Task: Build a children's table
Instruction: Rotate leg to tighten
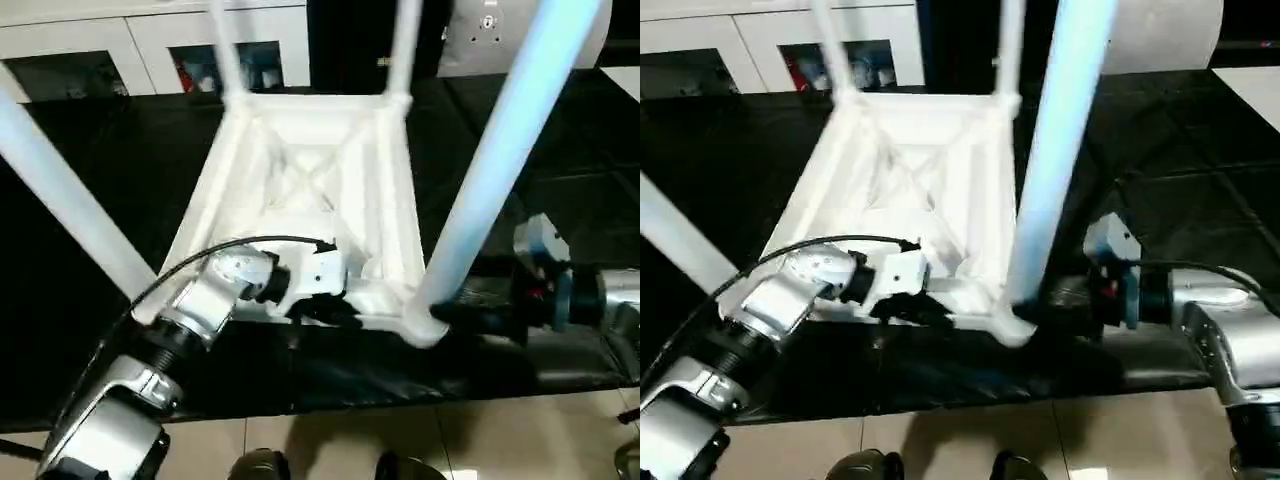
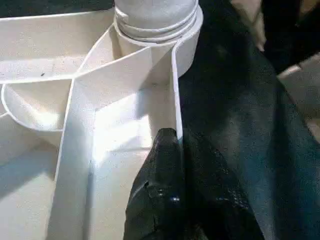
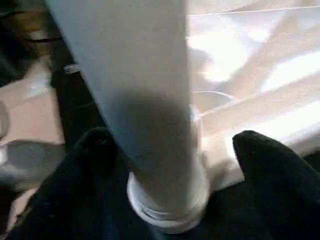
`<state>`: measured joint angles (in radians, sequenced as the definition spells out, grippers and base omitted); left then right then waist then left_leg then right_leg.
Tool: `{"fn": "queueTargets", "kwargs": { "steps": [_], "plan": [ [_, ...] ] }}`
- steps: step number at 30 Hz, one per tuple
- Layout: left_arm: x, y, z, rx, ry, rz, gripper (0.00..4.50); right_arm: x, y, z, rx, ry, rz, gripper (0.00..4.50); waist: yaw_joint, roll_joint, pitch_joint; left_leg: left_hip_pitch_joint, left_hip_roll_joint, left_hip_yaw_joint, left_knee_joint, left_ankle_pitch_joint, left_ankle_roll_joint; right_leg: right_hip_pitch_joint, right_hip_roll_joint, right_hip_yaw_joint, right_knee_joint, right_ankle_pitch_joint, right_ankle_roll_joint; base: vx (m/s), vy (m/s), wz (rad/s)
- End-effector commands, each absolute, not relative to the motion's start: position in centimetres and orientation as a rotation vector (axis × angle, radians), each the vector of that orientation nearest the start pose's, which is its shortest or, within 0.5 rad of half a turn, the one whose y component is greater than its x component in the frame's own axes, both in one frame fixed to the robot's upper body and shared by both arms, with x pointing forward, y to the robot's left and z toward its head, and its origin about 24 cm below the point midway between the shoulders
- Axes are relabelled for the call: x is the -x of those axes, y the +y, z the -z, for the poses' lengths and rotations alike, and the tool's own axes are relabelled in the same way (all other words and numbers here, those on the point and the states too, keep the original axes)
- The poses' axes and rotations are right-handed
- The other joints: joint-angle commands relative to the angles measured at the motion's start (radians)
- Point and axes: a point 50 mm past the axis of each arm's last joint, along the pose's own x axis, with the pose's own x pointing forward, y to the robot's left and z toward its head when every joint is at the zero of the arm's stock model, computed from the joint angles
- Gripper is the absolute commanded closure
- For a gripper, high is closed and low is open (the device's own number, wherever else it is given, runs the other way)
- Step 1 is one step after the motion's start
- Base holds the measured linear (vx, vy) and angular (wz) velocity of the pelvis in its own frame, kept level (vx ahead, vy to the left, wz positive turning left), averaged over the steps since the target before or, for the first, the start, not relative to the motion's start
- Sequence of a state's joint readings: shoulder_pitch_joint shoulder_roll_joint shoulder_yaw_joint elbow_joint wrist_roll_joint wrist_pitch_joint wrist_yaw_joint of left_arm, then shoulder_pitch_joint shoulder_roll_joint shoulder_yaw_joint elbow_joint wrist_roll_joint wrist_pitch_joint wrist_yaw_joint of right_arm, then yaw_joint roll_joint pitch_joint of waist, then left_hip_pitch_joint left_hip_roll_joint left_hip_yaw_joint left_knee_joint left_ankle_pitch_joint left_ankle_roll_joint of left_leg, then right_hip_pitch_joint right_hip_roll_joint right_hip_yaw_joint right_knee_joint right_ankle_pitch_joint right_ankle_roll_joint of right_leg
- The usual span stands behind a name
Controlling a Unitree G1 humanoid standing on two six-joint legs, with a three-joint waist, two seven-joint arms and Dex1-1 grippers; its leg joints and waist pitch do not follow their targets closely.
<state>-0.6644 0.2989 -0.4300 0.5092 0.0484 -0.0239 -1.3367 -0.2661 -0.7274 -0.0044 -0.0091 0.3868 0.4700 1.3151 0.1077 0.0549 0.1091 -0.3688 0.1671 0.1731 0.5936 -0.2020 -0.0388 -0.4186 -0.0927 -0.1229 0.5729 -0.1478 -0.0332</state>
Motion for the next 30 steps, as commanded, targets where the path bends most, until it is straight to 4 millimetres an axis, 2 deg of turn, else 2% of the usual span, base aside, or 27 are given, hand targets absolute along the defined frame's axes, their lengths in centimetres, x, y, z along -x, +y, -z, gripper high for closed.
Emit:
{"fn": "queueTargets", "kwargs": {
  "steps": [1, 4, 8, 20, 21, 24, 25, 27, 28, 29, 30],
  "plan": [
    [-30.2, 6.6, -8.1, -0.655, 0.247, 1.766, 4.5, -25.7, -21.9, -11.6, 0.165, 0.389, -1.304, 0.77, -0.003, -0.027, -0.083, 0.002, 0.066, -0.02, -0.055, -0.056, 0.182, 0.069, -0.074, 0.061, -0.06, -0.268, -0.192, 0.0, 0.0, 0.0],
    [-30.3, 6.5, -8.1, -0.657, 0.242, 1.779, 4.5, -25.5, -21.5, -11.1, 0.168, 0.407, -1.352, 0.96, 0.004, -0.028, -0.081, 0.002, 0.064, -0.019, -0.056, -0.069, 0.171, 0.069, -0.075, 0.061, -0.065, -0.301, -0.186, 0.0, 0.0, 0.0],
    [-30.4, 6.2, -8.1, -0.647, 0.229, 1.778, 4.5, -25.7, -21.1, -10.4, 0.146, 0.419, -1.376, 1.31, 0.002, -0.029, -0.081, 0.001, 0.064, -0.02, -0.057, -0.084, 0.154, 0.07, -0.074, 0.061, -0.066, -0.316, -0.181, 0.0, 0.0, 0.0],
    [-30.6, 6.6, -7.6, -0.588, 0.25, 1.725, 4.5, -25.2, -20.3, -10.4, 0.031, 0.427, -1.423, 2.28, 0.002, -0.03, -0.076, 0.001, 0.064, -0.02, -0.058, -0.079, 0.162, 0.069, -0.072, 0.061, -0.065, -0.307, -0.182, 0.0, 0.0, 0.0],
    [-30.6, 6.6, -7.6, -0.572, 0.256, 1.709, 4.5, -25.1, -20.0, -10.3, 0.006, 0.424, -1.413, 2.29, 0.002, -0.022, -0.071, 0.001, 0.064, -0.021, -0.059, -0.089, 0.157, 0.067, -0.073, 0.061, -0.068, -0.326, -0.178, 0.0, 0.0, 0.0],
    [-30.8, 6.3, -7.7, -0.528, 0.254, 1.665, 4.5, -25.1, -19.3, -10.0, -0.022, 0.427, -1.355, 2.3, -0.001, -0.026, -0.066, 0.001, 0.062, -0.021, -0.064, -0.12, 0.137, 0.068, -0.073, 0.059, -0.077, -0.378, -0.159, 0.0, 0.0, 0.0],
    [-30.8, 6.2, -7.7, -0.519, 0.253, 1.657, 4.5, -25.1, -19.3, -10.0, -0.022, 0.425, -1.342, 2.3, -0.004, -0.027, -0.064, 0.005, 0.059, -0.021, -0.065, -0.142, 0.121, 0.067, -0.073, 0.057, -0.084, -0.428, -0.142, 0.0, 0.0, 0.0],
    [-31.1, 5.7, -7.8, -0.467, 0.253, 1.574, 4.5, -25.9, -18.4, -9.3, -0.02, 0.396, -1.18, 2.3, -0.011, -0.021, -0.048, 0.01, 0.054, -0.023, -0.072, -0.187, 0.088, 0.059, -0.074, 0.055, -0.101, -0.525, -0.105, 0.0, 0.0, 0.0],
    [-31.2, 5.6, -7.9, -0.461, 0.253, 1.56, 4.5, -26.0, -18.3, -9.2, -0.019, 0.393, -1.153, 2.3, -0.017, -0.023, -0.049, 0.008, 0.052, -0.024, -0.072, -0.191, 0.079, 0.06, -0.072, 0.054, -0.101, -0.536, -0.096, 0.0, 0.0, 0.0],
    [-31.6, 5.1, -8.0, -0.432, 0.251, 1.477, 4.5, -26.9, -18.0, -8.8, -0.023, 0.395, -0.999, 2.32, -0.026, -0.025, -0.047, 0.008, 0.051, -0.028, -0.075, -0.199, 0.063, 0.06, -0.07, 0.051, -0.103, -0.558, -0.083, 0.0, 0.0, 0.0],
    [-31.7, 5.0, -8.0, -0.426, 0.251, 1.457, 4.5, -27.1, -17.9, -8.7, -0.025, 0.398, -0.964, 2.33, -0.032, -0.025, -0.044, 0.005, 0.048, -0.029, -0.076, -0.21, 0.058, 0.06, -0.068, 0.046, -0.107, -0.578, -0.074, 0.0, 0.0, 0.0]
  ]
}}
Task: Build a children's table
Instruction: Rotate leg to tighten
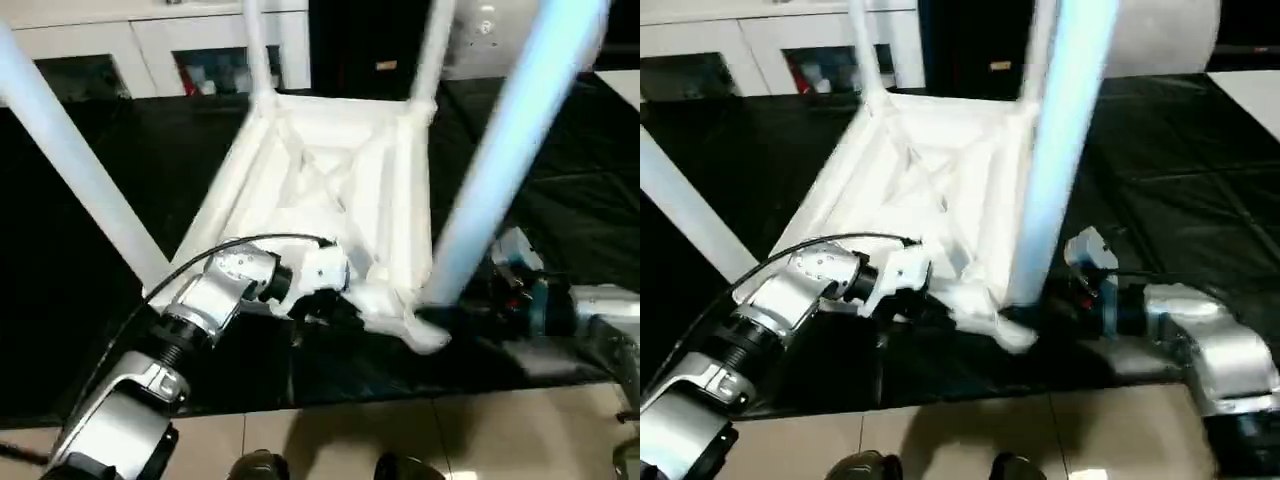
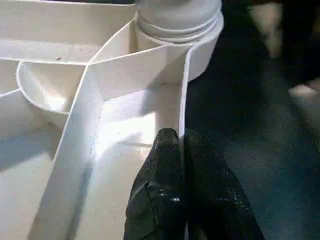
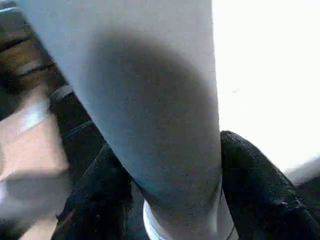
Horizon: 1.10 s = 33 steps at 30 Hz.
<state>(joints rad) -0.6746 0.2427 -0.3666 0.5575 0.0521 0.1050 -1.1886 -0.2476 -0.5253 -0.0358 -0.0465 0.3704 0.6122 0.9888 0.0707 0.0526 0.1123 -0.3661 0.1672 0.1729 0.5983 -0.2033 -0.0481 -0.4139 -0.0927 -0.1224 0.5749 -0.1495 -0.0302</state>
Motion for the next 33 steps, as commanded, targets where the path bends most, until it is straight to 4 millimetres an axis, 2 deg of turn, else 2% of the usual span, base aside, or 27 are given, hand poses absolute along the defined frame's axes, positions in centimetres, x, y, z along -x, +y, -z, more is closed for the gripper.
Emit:
{"fn": "queueTargets", "kwargs": {
  "steps": [1, 2, 3, 4, 5, 6, 7, 9, 10, 11, 12, 13, 15, 16, 19, 22, 23, 25, 26, 27, 28, 29, 30, 33],
  "plan": [
    [-32.1, 4.6, -8.0, -0.403, 0.254, 1.391, 4.5, -27.8, -17.5, -8.5, -0.036, 0.406, -0.847, 2.33, -0.015, -0.021, -0.042, -0.001, 0.042, -0.033, -0.082, -0.233, 0.05, 0.058, -0.068, 0.039, -0.118, -0.63, -0.04, 0.0, 0.0, 0.0],
    [-32.1, 4.4, -8.0, -0.395, 0.255, 1.369, 4.5, -27.9, -17.4, -8.5, -0.043, 0.409, -0.812, 2.35, -0.02, -0.021, -0.044, 0.003, 0.041, -0.034, -0.082, -0.232, 0.049, 0.055, -0.069, 0.039, -0.121, -0.627, -0.039, 0.0, 0.0, 0.0],
    [-32.4, 3.8, -8.0, -0.368, 0.259, 1.297, 4.5, -28.5, -17.1, -8.3, -0.058, 0.412, -0.701, 2.37, -0.033, -0.019, -0.041, -0.002, 0.042, -0.035, -0.083, -0.23, 0.051, 0.056, -0.068, 0.041, -0.119, -0.605, -0.043, 0.0, 0.0, 0.0],
    [-32.6, 3.3, -8.0, -0.342, 0.257, 1.249, 4.5, -29.0, -16.9, -8.1, -0.059, 0.41, -0.613, 2.38, -0.038, -0.012, -0.04, -0.003, 0.042, -0.037, -0.084, -0.229, 0.05, 0.056, -0.069, 0.04, -0.118, -0.592, -0.049, 0.0, 0.0, 0.0],
    [-32.7, 2.6, -8.1, -0.31, 0.251, 1.2, 4.5, -29.4, -16.6, -7.8, -0.073, 0.404, -0.531, 2.39, -0.049, -0.015, -0.042, -0.005, 0.044, -0.039, -0.085, -0.233, 0.051, 0.058, -0.068, 0.036, -0.119, -0.574, -0.052, 0.0, 0.0, 0.0],
    [-32.7, 2.4, -8.1, -0.298, 0.25, 1.183, 4.5, -29.6, -16.5, -7.7, -0.086, 0.402, -0.51, 2.4, -0.051, -0.013, -0.043, -0.003, 0.043, -0.038, -0.085, -0.233, 0.054, 0.056, -0.068, 0.038, -0.12, -0.564, -0.054, 0.0, 0.0, 0.0],
    [-32.7, 2.4, -8.1, -0.298, 0.25, 1.183, 4.5, -29.6, -16.5, -7.7, -0.086, 0.402, -0.51, 2.4, -0.055, -0.015, -0.04, 0.002, 0.042, -0.035, -0.085, -0.24, 0.065, 0.05, -0.067, 0.041, -0.123, -0.555, -0.059, 0.0, 0.0, 0.0],
    [-32.5, 1.4, -8.1, -0.274, 0.235, 1.156, 4.5, -30.0, -16.0, -7.6, -0.107, 0.387, -0.451, 2.4, -0.058, -0.01, -0.04, 0.002, 0.043, -0.034, -0.088, -0.227, 0.091, 0.053, -0.068, 0.045, -0.121, -0.516, -0.071, 0.0, 0.0, 0.0],
    [-32.4, 1.2, -8.1, -0.273, 0.236, 1.155, 4.5, -30.1, -15.8, -7.7, -0.107, 0.372, -0.441, 2.4, -0.058, -0.009, -0.042, 0.002, 0.044, -0.034, -0.088, -0.22, 0.094, 0.052, -0.068, 0.046, -0.119, -0.501, -0.077, 0.0, 0.0, 0.0],
    [-32.3, 1.0, -8.0, -0.274, 0.236, 1.159, 4.5, -30.1, -15.7, -7.7, -0.109, 0.358, -0.434, 1.87, -0.059, -0.009, -0.042, 0.0, 0.046, -0.033, -0.089, -0.206, 0.101, 0.054, -0.069, 0.048, -0.116, -0.474, -0.085, 0.0, 0.0, 0.0],
    [-32.0, 0.7, -7.9, -0.283, 0.238, 1.176, 4.5, -30.2, -15.5, -7.9, -0.123, 0.34, -0.428, 1.74, -0.058, -0.007, -0.044, -0.001, 0.048, -0.032, -0.088, -0.192, 0.107, 0.055, -0.069, 0.05, -0.113, -0.444, -0.097, 0.0, 0.0, 0.0],
    [-31.8, 0.6, -7.8, -0.288, 0.239, 1.182, 4.5, -30.2, -15.4, -7.9, -0.133, 0.335, -0.427, 1.74, -0.058, -0.007, -0.044, -0.003, 0.047, -0.032, -0.089, -0.184, 0.113, 0.057, -0.07, 0.051, -0.109, -0.428, -0.104, 0.0, 0.0, 0.0],
    [-31.7, 0.7, -7.8, -0.295, 0.241, 1.185, 4.5, -30.0, -15.3, -8.1, -0.141, 0.335, -0.422, 1.46, -0.057, -0.007, -0.046, -0.003, 0.05, -0.031, -0.088, -0.162, 0.123, 0.059, -0.07, 0.053, -0.104, -0.386, -0.124, 0.0, 0.0, 0.0],
    [-31.8, 0.8, -7.8, -0.302, 0.242, 1.183, 4.5, -29.9, -15.3, -8.1, -0.139, 0.334, -0.424, 1.46, -0.054, -0.006, -0.049, -0.004, 0.051, -0.03, -0.088, -0.139, 0.135, 0.062, -0.07, 0.055, -0.098, -0.343, -0.143, 0.0, 0.0, 0.0],
    [-31.9, 1.4, -7.9, -0.325, 0.231, 1.192, 4.5, -29.6, -15.8, -8.2, -0.124, 0.329, -0.438, 1.15, -0.05, -0.004, -0.049, -0.003, 0.051, -0.028, -0.088, -0.128, 0.144, 0.062, -0.071, 0.056, -0.096, -0.322, -0.151, 0.0, 0.0, 0.0],
    [-31.9, 2.5, -8.0, -0.356, 0.212, 1.24, 4.5, -29.3, -17.2, -8.6, -0.088, 0.308, -0.492, 0.89, -0.043, -0.005, -0.051, -0.002, 0.052, -0.026, -0.088, -0.125, 0.147, 0.064, -0.072, 0.057, -0.097, -0.331, -0.15, 0.0, 0.0, 0.0],
    [-31.9, 2.7, -8.0, -0.361, 0.212, 1.248, 4.5, -29.3, -17.4, -8.7, -0.082, 0.304, -0.501, 0.8, -0.04, -0.008, -0.054, -0.004, 0.052, -0.027, -0.087, -0.119, 0.153, 0.069, -0.073, 0.057, -0.095, -0.321, -0.149, 0.0, 0.0, 0.0],
    [-31.7, 3.5, -8.0, -0.392, 0.209, 1.293, 4.5, -29.0, -18.9, -9.4, -0.048, 0.293, -0.565, 0.7, -0.038, -0.007, -0.057, -0.007, 0.05, -0.027, -0.083, -0.092, 0.165, 0.069, -0.072, 0.057, -0.089, -0.285, -0.157, 0.0, 0.0, 0.0],
    [-31.6, 3.8, -7.9, -0.4, 0.213, 1.326, 4.5, -28.7, -19.5, -9.6, -0.029, 0.302, -0.61, 0.52, -0.035, -0.01, -0.062, -0.006, 0.051, -0.025, -0.079, -0.068, 0.181, 0.072, -0.072, 0.059, -0.084, -0.254, -0.166, 0.0, 0.0, 0.0],
    [-31.4, 4.0, -7.9, -0.413, 0.21, 1.355, 4.5, -28.4, -19.9, -9.8, -0.005, 0.303, -0.656, 0.52, -0.03, -0.008, -0.062, -0.008, 0.051, -0.024, -0.076, -0.053, 0.199, 0.069, -0.071, 0.059, -0.081, -0.232, -0.177, 0.0, 0.0, 0.0],
    [-31.4, 4.0, -7.9, -0.413, 0.21, 1.355, 4.5, -28.4, -19.9, -9.8, -0.005, 0.303, -0.656, 0.42, -0.03, -0.008, -0.062, -0.008, 0.051, -0.024, -0.076, -0.053, 0.199, 0.069, -0.071, 0.059, -0.081, -0.232, -0.177, 0.0, 0.0, 0.0],
    [-31.0, 4.4, -7.9, -0.427, 0.202, 1.434, 4.5, -27.8, -20.5, -10.4, 0.033, 0.311, -0.761, 0.29, -0.028, -0.011, -0.069, -0.01, 0.052, -0.024, -0.071, -0.029, 0.218, 0.072, -0.071, 0.058, -0.075, -0.2, -0.192, 0.0, 0.0, 0.0],
    [-31.0, 4.4, -7.9, -0.427, 0.202, 1.434, 4.5, -27.8, -20.5, -10.4, 0.033, 0.311, -0.761, 0.29, -0.025, -0.011, -0.069, -0.009, 0.053, -0.024, -0.069, -0.016, 0.232, 0.072, -0.072, 0.059, -0.07, -0.181, -0.198, 0.0, 0.0, 0.0],
    [-30.9, 5.3, -7.7, -0.483, 0.223, 1.508, 4.5, -27.0, -21.2, -10.8, 0.108, 0.345, -0.893, 0.07, -0.016, -0.01, -0.072, -0.005, 0.057, -0.023, -0.067, -0.017, 0.238, 0.068, -0.071, 0.056, -0.073, -0.213, -0.199, 0.0, 0.0, 0.0]
  ]
}}
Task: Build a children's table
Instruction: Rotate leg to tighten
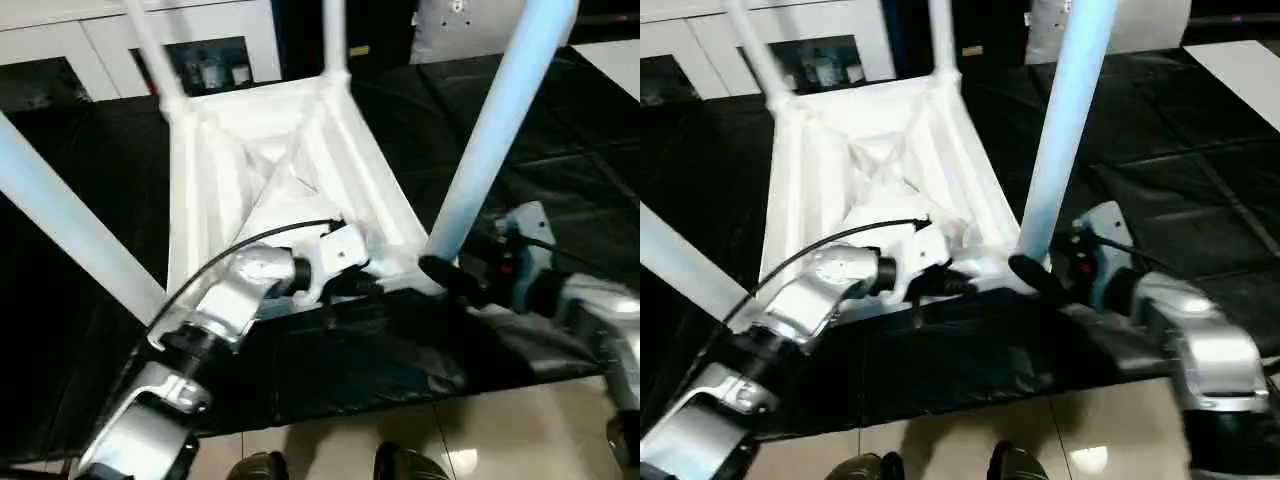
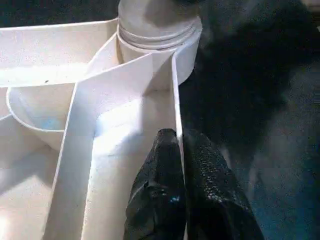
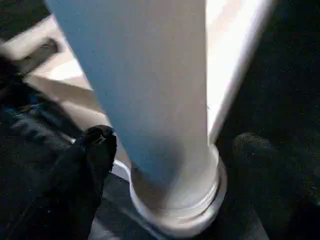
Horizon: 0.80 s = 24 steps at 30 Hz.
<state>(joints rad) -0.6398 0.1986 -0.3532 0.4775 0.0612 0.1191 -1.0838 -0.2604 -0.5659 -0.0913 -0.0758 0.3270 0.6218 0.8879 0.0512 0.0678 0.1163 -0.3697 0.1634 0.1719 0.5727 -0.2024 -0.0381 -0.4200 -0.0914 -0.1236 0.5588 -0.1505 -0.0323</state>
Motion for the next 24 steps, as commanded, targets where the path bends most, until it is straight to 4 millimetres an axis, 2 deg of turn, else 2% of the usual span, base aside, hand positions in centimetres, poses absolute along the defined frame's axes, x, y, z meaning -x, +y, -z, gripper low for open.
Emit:
{"fn": "queueTargets", "kwargs": {
  "steps": [1, 4, 5, 6, 7, 8, 11, 12, 13, 15, 17, 20, 21, 24],
  "plan": [
    [-30.9, 5.5, -7.7, -0.496, 0.224, 1.521, 4.5, -26.8, -21.5, -10.8, 0.138, 0.364, -0.93, 0.02, 0.009, -0.025, -0.076, 0.001, 0.064, -0.02, -0.042, -0.017, 0.225, 0.073, -0.071, 0.059, -0.056, -0.22, -0.196, 0.0, 0.0, 0.0],
    [-31.0, 6.0, -7.8, -0.513, 0.224, 1.56, 4.5, -26.3, -21.8, -10.9, 0.173, 0.392, -1.029, 0.02, 0.022, -0.024, -0.076, 0.002, 0.067, -0.02, -0.04, -0.031, 0.221, 0.072, -0.072, 0.06, -0.054, -0.225, -0.199, 0.0, 0.0, 0.0],
    [-30.9, 6.2, -7.9, -0.52, 0.226, 1.582, 4.5, -26.1, -21.9, -11.0, 0.184, 0.389, -1.063, 0.02, 0.026, -0.026, -0.08, 0.003, 0.07, -0.021, -0.04, -0.028, 0.217, 0.073, -0.074, 0.061, -0.05, -0.219, -0.204, 0.0, 0.0, 0.0],
    [-30.9, 6.5, -7.9, -0.527, 0.23, 1.606, 4.5, -26.2, -22.0, -11.1, 0.195, 0.382, -1.088, 0.28, 0.029, -0.026, -0.081, 0.002, 0.069, -0.021, -0.038, -0.035, 0.215, 0.072, -0.075, 0.059, -0.05, -0.224, -0.206, 0.0, 0.0, 0.0],
    [-30.8, 6.8, -8.0, -0.541, 0.236, 1.642, 4.5, -26.2, -22.1, -11.3, 0.201, 0.379, -1.121, 0.35, 0.033, -0.026, -0.081, 0.002, 0.07, -0.021, -0.038, -0.034, 0.21, 0.072, -0.076, 0.06, -0.049, -0.222, -0.208, 0.0, 0.0, 0.0],
    [-30.8, 6.9, -8.1, -0.551, 0.243, 1.669, 4.5, -26.2, -22.1, -11.4, 0.196, 0.381, -1.16, 0.39, 0.034, -0.031, -0.081, 0.002, 0.068, -0.02, -0.038, -0.037, 0.211, 0.072, -0.076, 0.06, -0.05, -0.225, -0.209, 0.0, 0.0, 0.0],
    [-30.7, 7.2, -8.1, -0.583, 0.25, 1.709, 4.5, -25.9, -22.1, -11.5, 0.177, 0.407, -1.23, 0.73, 0.043, -0.029, -0.082, 0.003, 0.071, -0.021, -0.036, -0.033, 0.21, 0.071, -0.075, 0.062, -0.045, -0.225, -0.213, 0.0, 0.0, 0.0],
    [-30.6, 7.2, -8.1, -0.589, 0.252, 1.714, 4.5, -25.8, -22.1, -11.5, 0.176, 0.41, -1.239, 0.8, 0.045, -0.029, -0.082, 0.003, 0.072, -0.021, -0.036, -0.033, 0.21, 0.07, -0.076, 0.063, -0.045, -0.225, -0.212, 0.0, 0.0, 0.0],
    [-30.6, 7.3, -8.0, -0.61, 0.256, 1.738, 4.5, -25.8, -22.2, -11.5, 0.183, 0.416, -1.27, 0.85, 0.046, -0.034, -0.083, 0.003, 0.071, -0.021, -0.036, -0.028, 0.21, 0.071, -0.077, 0.063, -0.044, -0.223, -0.212, 0.0, 0.0, 0.0],
    [-30.5, 7.4, -8.0, -0.62, 0.258, 1.752, 4.5, -25.7, -22.1, -11.5, 0.185, 0.422, -1.291, 0.94, 0.05, -0.033, -0.084, 0.003, 0.071, -0.021, -0.034, -0.028, 0.208, 0.07, -0.077, 0.063, -0.044, -0.233, -0.209, 0.0, 0.0, 0.0],
    [-30.5, 7.4, -8.0, -0.636, 0.259, 1.775, 4.5, -25.4, -22.0, -11.4, 0.191, 0.431, -1.331, 1.24, 0.053, -0.035, -0.082, 0.002, 0.07, -0.02, -0.035, -0.031, 0.205, 0.069, -0.077, 0.063, -0.046, -0.244, -0.204, 0.0, 0.0, 0.0],
    [-30.5, 7.4, -8.0, -0.638, 0.256, 1.786, 4.5, -25.4, -21.9, -11.2, 0.198, 0.435, -1.347, 1.3, 0.057, -0.036, -0.081, 0.002, 0.07, -0.02, -0.034, -0.034, 0.196, 0.068, -0.077, 0.063, -0.047, -0.26, -0.199, 0.0, 0.0, 0.0],
    [-30.4, 7.2, -8.1, -0.638, 0.251, 1.792, 4.5, -25.5, -21.7, -11.0, 0.205, 0.427, -1.35, 1.51, 0.059, -0.037, -0.08, 0.003, 0.069, -0.02, -0.035, -0.041, 0.191, 0.069, -0.077, 0.063, -0.048, -0.27, -0.197, 0.0, 0.0, 0.0],
    [-30.4, 7.1, -8.1, -0.638, 0.245, 1.797, 4.5, -25.8, -21.5, -10.9, 0.21, 0.405, -1.343, 1.67, 0.058, -0.037, -0.08, 0.002, 0.069, -0.021, -0.036, -0.054, 0.18, 0.069, -0.077, 0.062, -0.05, -0.291, -0.19, 0.0, 0.0, 0.0]
  ]
}}
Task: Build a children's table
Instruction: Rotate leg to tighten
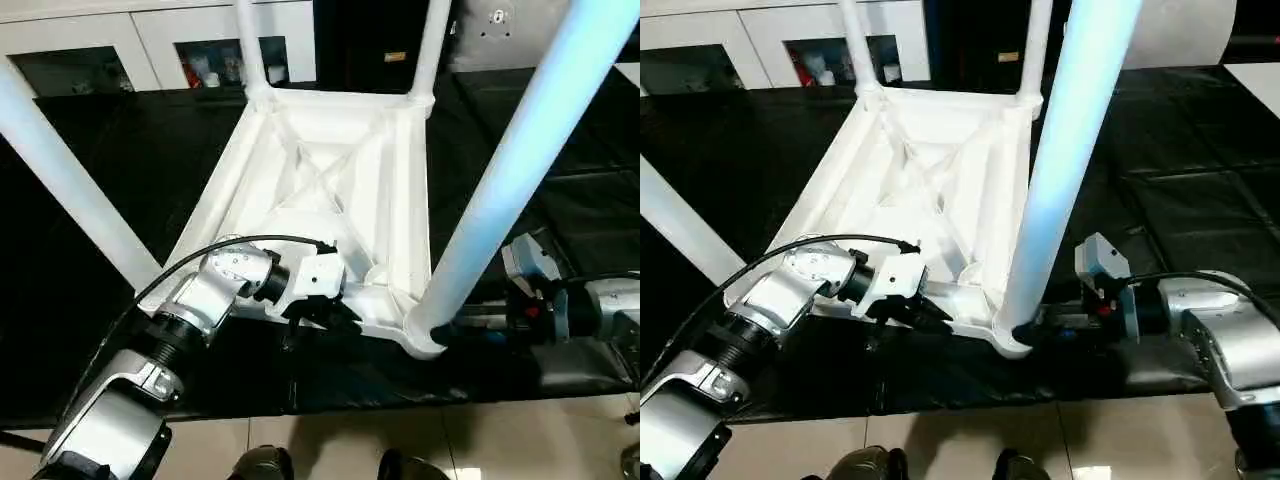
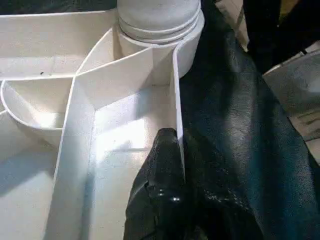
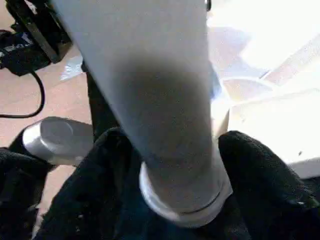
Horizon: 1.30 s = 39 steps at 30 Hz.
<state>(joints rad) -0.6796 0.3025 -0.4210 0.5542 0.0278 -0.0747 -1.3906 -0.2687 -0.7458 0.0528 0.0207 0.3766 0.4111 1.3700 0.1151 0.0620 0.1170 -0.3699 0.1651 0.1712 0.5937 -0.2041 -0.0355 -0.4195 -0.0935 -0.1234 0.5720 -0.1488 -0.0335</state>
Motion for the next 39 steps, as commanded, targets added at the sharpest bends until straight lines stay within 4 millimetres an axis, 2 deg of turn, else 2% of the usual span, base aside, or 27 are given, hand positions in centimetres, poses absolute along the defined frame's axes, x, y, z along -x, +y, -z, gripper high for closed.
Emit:
{"fn": "queueTargets", "kwargs": {
  "steps": [1, 2, 5, 8, 12, 14, 15, 16, 17, 18, 19, 20, 21, 22, 23, 24, 25, 27, 29, 30, 31, 33, 36, 37, 39],
  "plan": [
    [-30.4, 7.0, -8.0, -0.638, 0.243, 1.798, 4.5, -25.8, -21.4, -10.9, 0.208, 0.403, -1.347, 1.81, -0.006, -0.031, -0.08, 0.002, 0.067, -0.02, -0.057, -0.055, 0.175, 0.069, -0.075, 0.062, -0.063, -0.297, -0.187, 0.0, 0.0, 0.0],
    [-30.3, 7.0, -8.0, -0.638, 0.242, 1.799, 4.5, -25.8, -21.4, -10.9, 0.211, 0.399, -1.348, 2.05, -0.006, -0.031, -0.079, 0.002, 0.068, -0.02, -0.058, -0.057, 0.174, 0.068, -0.074, 0.062, -0.063, -0.299, -0.187, 0.0, 0.0, 0.0],
    [-30.4, 7.0, -8.0, -0.639, 0.24, 1.799, 4.5, -25.8, -21.3, -10.9, 0.204, 0.398, -1.358, 2.12, -0.007, -0.033, -0.079, 0.001, 0.065, -0.02, -0.057, -0.059, 0.175, 0.069, -0.074, 0.062, -0.064, -0.3, -0.182, 0.0, 0.0, 0.0],
    [-30.4, 7.0, -7.9, -0.64, 0.241, 1.795, 4.5, -25.5, -21.2, -10.7, 0.189, 0.406, -1.378, 2.41, -0.006, -0.033, -0.078, 0.0, 0.065, -0.02, -0.057, -0.054, 0.178, 0.069, -0.073, 0.062, -0.063, -0.296, -0.181, 0.0, 0.0, 0.0],
    [-30.6, 7.0, -8.0, -0.611, 0.25, 1.769, 4.5, -25.2, -20.8, -10.6, 0.146, 0.395, -1.38, 2.49, -0.007, -0.029, -0.077, 0.001, 0.066, -0.021, -0.057, -0.058, 0.177, 0.068, -0.073, 0.062, -0.064, -0.3, -0.18, 0.0, 0.0, 0.0],
    [-31.1, 6.5, -8.0, -0.548, 0.263, 1.673, 4.5, -25.2, -19.9, -10.6, 0.06, 0.371, -1.311, 2.5, -0.007, -0.031, -0.075, 0.001, 0.066, -0.021, -0.059, -0.058, 0.174, 0.069, -0.071, 0.063, -0.065, -0.3, -0.182, 0.0, 0.0, 0.0],
    [-31.2, 6.4, -8.0, -0.533, 0.265, 1.653, 4.5, -25.3, -19.8, -10.6, 0.05, 0.37, -1.293, 2.5, -0.009, -0.025, -0.068, 0.001, 0.065, -0.022, -0.062, -0.078, 0.161, 0.067, -0.069, 0.061, -0.072, -0.329, -0.175, 0.0, 0.0, 0.0],
    [-31.3, 6.1, -8.1, -0.501, 0.27, 1.614, 4.5, -25.4, -19.5, -10.4, 0.038, 0.371, -1.252, 2.5, -0.012, -0.028, -0.069, 0.001, 0.063, -0.022, -0.063, -0.087, 0.151, 0.069, -0.07, 0.059, -0.073, -0.347, -0.17, 0.0, 0.0, 0.0],
    [-31.5, 5.8, -8.0, -0.467, 0.275, 1.564, 4.5, -25.8, -19.1, -10.1, 0.049, 0.367, -1.178, 2.5, -0.014, -0.028, -0.064, 0.004, 0.058, -0.022, -0.066, -0.115, 0.127, 0.067, -0.071, 0.057, -0.083, -0.414, -0.15, 0.0, 0.0, 0.0],
    [-31.6, 5.5, -8.0, -0.445, 0.278, 1.527, 4.5, -26.1, -18.8, -9.8, 0.069, 0.365, -1.112, 2.5, -0.021, -0.028, -0.055, 0.008, 0.056, -0.021, -0.07, -0.148, 0.101, 0.062, -0.07, 0.056, -0.092, -0.484, -0.13, 0.0, 0.0, 0.0],
    [-31.6, 5.4, -8.0, -0.44, 0.278, 1.518, 4.5, -26.2, -18.7, -9.8, 0.075, 0.364, -1.095, 2.5, -0.021, -0.028, -0.055, 0.008, 0.056, -0.021, -0.07, -0.148, 0.101, 0.062, -0.07, 0.056, -0.092, -0.484, -0.13, 0.0, 0.0, 0.0],
    [-31.7, 5.0, -7.9, -0.418, 0.278, 1.469, 4.5, -26.7, -18.4, -9.4, 0.084, 0.367, -0.998, 2.51, -0.032, -0.031, -0.054, 0.009, 0.05, -0.024, -0.073, -0.179, 0.076, 0.064, -0.072, 0.053, -0.102, -0.546, -0.096, 0.0, 0.0, 0.0],
    [-31.7, 4.4, -7.8, -0.398, 0.28, 1.421, 4.5, -27.4, -18.0, -9.0, 0.078, 0.372, -0.887, 2.51, -0.043, -0.033, -0.046, -0.001, 0.048, -0.029, -0.077, -0.187, 0.067, 0.067, -0.071, 0.049, -0.104, -0.575, -0.074, 0.0, 0.0, 0.0],
    [-31.7, 4.1, -7.7, -0.385, 0.283, 1.388, 4.5, -27.8, -17.8, -8.7, 0.071, 0.378, -0.81, 2.52, -0.051, -0.031, -0.045, 0.0, 0.05, -0.03, -0.079, -0.192, 0.056, 0.065, -0.068, 0.05, -0.104, -0.582, -0.069, 0.0, 0.0, 0.0],
    [-31.7, 3.8, -7.6, -0.375, 0.287, 1.366, 4.5, -28.1, -17.7, -8.6, 0.06, 0.383, -0.753, 2.52, -0.058, -0.03, -0.044, 0.004, 0.047, -0.031, -0.078, -0.205, 0.049, 0.059, -0.068, 0.046, -0.111, -0.606, -0.061, 0.0, 0.0, 0.0],
    [-31.7, 3.4, -7.6, -0.36, 0.288, 1.334, 4.5, -28.5, -17.4, -8.4, 0.046, 0.387, -0.669, 2.52, -0.073, -0.032, -0.045, 0.003, 0.04, -0.034, -0.075, -0.215, 0.041, 0.066, -0.07, 0.041, -0.114, -0.63, -0.043, 0.0, 0.0, 0.0],
    [-31.8, 3.1, -7.6, -0.35, 0.288, 1.314, 4.5, -28.7, -17.3, -8.2, 0.036, 0.391, -0.615, 2.55, -0.082, -0.031, -0.045, 0.001, 0.04, -0.034, -0.077, -0.209, 0.048, 0.064, -0.069, 0.042, -0.118, -0.619, -0.037, 0.0, 0.0, 0.0],
    [-32.0, 2.4, -7.7, -0.319, 0.29, 1.248, 4.5, -29.1, -17.1, -7.9, -0.001, 0.403, -0.502, 2.56, -0.096, -0.027, -0.049, 0.003, 0.043, -0.034, -0.078, -0.204, 0.06, 0.063, -0.068, 0.044, -0.117, -0.571, -0.049, 0.0, 0.0, 0.0],
    [-32.1, 1.7, -7.8, -0.306, 0.287, 1.204, 4.5, -29.6, -16.8, -7.9, -0.044, 0.382, -0.412, 2.56, -0.102, -0.021, -0.049, 0.003, 0.049, -0.034, -0.08, -0.197, 0.068, 0.057, -0.066, 0.047, -0.113, -0.512, -0.076, 0.0, 0.0, 0.0],
    [-32.0, 1.1, -7.8, -0.301, 0.279, 1.197, 4.5, -29.9, -16.4, -8.1, -0.061, 0.338, -0.399, 2.56, -0.103, -0.021, -0.051, 0.004, 0.049, -0.032, -0.08, -0.193, 0.074, 0.059, -0.068, 0.05, -0.11, -0.482, -0.084, 0.0, 0.0, 0.0],
    [-31.8, 0.8, -7.8, -0.292, 0.277, 1.201, 4.5, -30.0, -16.2, -8.3, -0.062, 0.312, -0.402, 2.21, -0.103, -0.021, -0.052, 0.004, 0.05, -0.031, -0.08, -0.188, 0.085, 0.06, -0.069, 0.052, -0.107, -0.455, -0.096, 0.0, 0.0, 0.0],
    [-31.7, 0.6, -8.0, -0.298, 0.266, 1.208, 4.5, -29.8, -16.0, -8.4, -0.09, 0.311, -0.41, 1.87, -0.102, -0.021, -0.052, 0.0, 0.051, -0.03, -0.081, -0.173, 0.102, 0.063, -0.069, 0.055, -0.101, -0.411, -0.114, 0.0, 0.0, 0.0],
    [-31.5, 0.7, -8.1, -0.319, 0.253, 1.23, 4.5, -29.4, -16.1, -8.8, -0.098, 0.302, -0.435, 1.77, -0.099, -0.021, -0.054, -0.001, 0.053, -0.028, -0.08, -0.148, 0.119, 0.066, -0.071, 0.058, -0.094, -0.369, -0.136, 0.0, 0.0, 0.0],
    [-31.4, 0.9, -8.1, -0.328, 0.249, 1.248, 4.5, -29.3, -16.5, -8.9, -0.087, 0.302, -0.454, 1.53, -0.098, -0.024, -0.058, 0.0, 0.053, -0.027, -0.079, -0.139, 0.122, 0.068, -0.071, 0.059, -0.093, -0.357, -0.14, 0.0, 0.0, 0.0],
    [-31.4, 1.4, -8.0, -0.35, 0.241, 1.26, 4.5, -28.9, -17.3, -8.9, -0.062, 0.301, -0.492, 1.41, -0.089, -0.023, -0.061, -0.002, 0.051, -0.025, -0.074, -0.093, 0.148, 0.072, -0.071, 0.061, -0.085, -0.294, -0.153, 0.0, 0.0, 0.0]
  ]
}}
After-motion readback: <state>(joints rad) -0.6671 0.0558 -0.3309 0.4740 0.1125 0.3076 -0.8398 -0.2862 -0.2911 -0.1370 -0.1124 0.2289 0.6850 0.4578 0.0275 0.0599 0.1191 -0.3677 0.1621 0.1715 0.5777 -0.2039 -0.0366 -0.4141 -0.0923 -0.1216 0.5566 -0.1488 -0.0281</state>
